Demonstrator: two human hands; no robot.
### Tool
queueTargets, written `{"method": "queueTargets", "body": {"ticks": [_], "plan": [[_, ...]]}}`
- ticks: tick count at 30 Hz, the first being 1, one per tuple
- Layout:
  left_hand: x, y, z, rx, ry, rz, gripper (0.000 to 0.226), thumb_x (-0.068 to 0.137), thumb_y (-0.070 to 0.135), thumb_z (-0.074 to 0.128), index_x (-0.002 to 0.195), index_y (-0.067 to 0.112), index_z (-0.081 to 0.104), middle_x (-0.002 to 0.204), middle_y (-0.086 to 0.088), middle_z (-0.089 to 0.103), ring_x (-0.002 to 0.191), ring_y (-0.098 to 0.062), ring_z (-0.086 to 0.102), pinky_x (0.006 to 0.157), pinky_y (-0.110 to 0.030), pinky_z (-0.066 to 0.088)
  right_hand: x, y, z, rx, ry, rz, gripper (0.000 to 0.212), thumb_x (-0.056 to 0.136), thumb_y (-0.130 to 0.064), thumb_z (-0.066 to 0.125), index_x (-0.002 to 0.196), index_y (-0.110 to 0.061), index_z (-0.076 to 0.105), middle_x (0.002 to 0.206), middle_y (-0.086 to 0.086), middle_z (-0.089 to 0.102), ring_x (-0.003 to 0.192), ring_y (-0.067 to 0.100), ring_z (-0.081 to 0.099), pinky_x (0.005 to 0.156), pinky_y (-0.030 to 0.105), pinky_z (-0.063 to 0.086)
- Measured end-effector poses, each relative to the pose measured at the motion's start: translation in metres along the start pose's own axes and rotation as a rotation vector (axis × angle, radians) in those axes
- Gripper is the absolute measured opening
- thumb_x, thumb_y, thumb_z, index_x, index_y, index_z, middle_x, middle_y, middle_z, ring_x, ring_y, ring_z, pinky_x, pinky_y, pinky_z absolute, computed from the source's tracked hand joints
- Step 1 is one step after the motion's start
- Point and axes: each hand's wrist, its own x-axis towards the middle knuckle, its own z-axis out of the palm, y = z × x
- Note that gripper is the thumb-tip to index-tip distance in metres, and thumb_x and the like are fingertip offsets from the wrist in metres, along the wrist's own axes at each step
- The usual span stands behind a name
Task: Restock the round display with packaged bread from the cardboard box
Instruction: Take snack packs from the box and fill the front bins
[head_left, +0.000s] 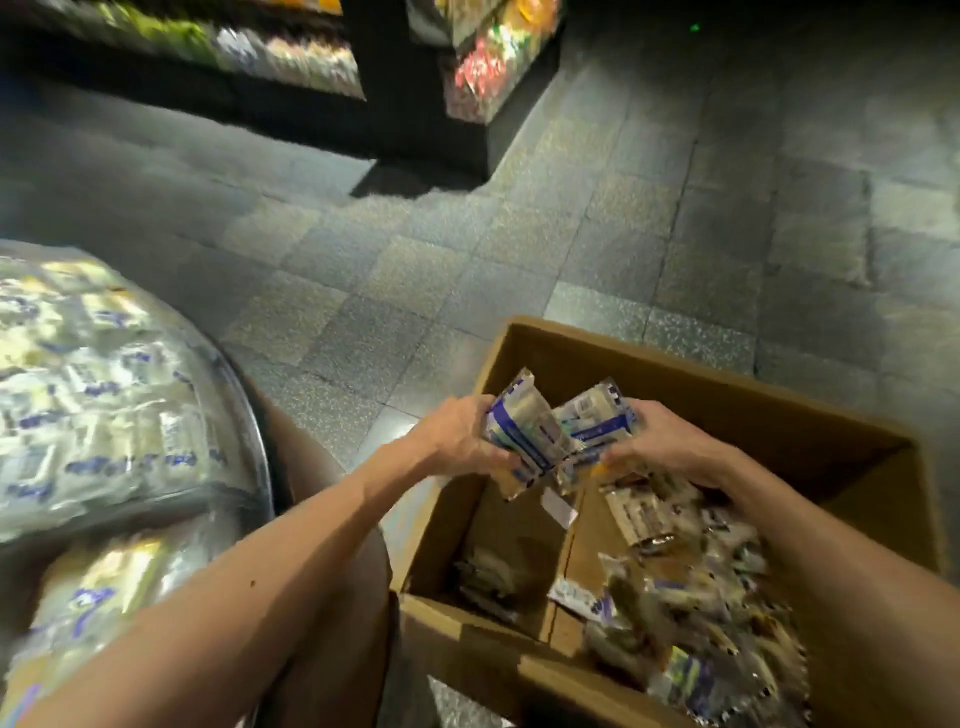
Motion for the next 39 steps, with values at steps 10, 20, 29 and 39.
{"method": "queueTargets", "body": {"ticks": [10,20,29,39], "plan": [[-0.304,-0.078,-0.118,-0.434,0.523,0.018,0.028,0.077,0.014,0.080,0.103,0.018,0.073,0.095,0.001,0.077,0.085,-0.011,0.073,0.076,-0.029,0.059,-0.056,-0.218,0.159,0.033,-0.322,-0.410,0.050,0.073,-0.009,0.079,0.120,-0.009,0.061,0.110,0.011,0.074,0.103,0.030,0.071,0.088,0.044,0.058],[-0.546,-0.163,-0.047,-0.982,0.989,-0.180,0.026,0.085,0.015,0.077,0.110,0.011,0.069,0.110,-0.014,0.074,0.095,-0.031,0.072,0.080,-0.041,0.059,-0.139,-0.285,0.417,0.219,-0.867,-0.383,0.069,0.035,-0.025,0.095,0.097,-0.003,0.075,0.091,0.023,0.073,0.071,0.029,0.073,0.062,0.036,0.060],[-0.622,-0.201,0.036,-1.099,1.041,-0.386,0.073,0.075,0.080,0.058,0.118,0.021,0.067,0.110,-0.010,0.075,0.102,-0.035,0.071,0.090,-0.052,0.057,-0.195,-0.238,0.556,0.105,-1.003,-0.223,0.076,0.052,-0.032,0.088,0.119,-0.003,0.068,0.109,0.025,0.071,0.078,0.029,0.070,0.063,0.035,0.057],[-0.660,-0.232,0.064,-1.475,0.998,-0.336,0.046,0.105,0.043,0.040,0.125,0.004,0.053,0.096,-0.020,0.065,0.086,-0.036,0.065,0.071,-0.043,0.057,-0.164,-0.223,0.539,0.331,-0.870,-0.011,0.077,0.011,-0.033,0.101,0.078,-0.008,0.071,0.073,0.013,0.066,0.054,0.021,0.064,0.052,0.036,0.058]]}}
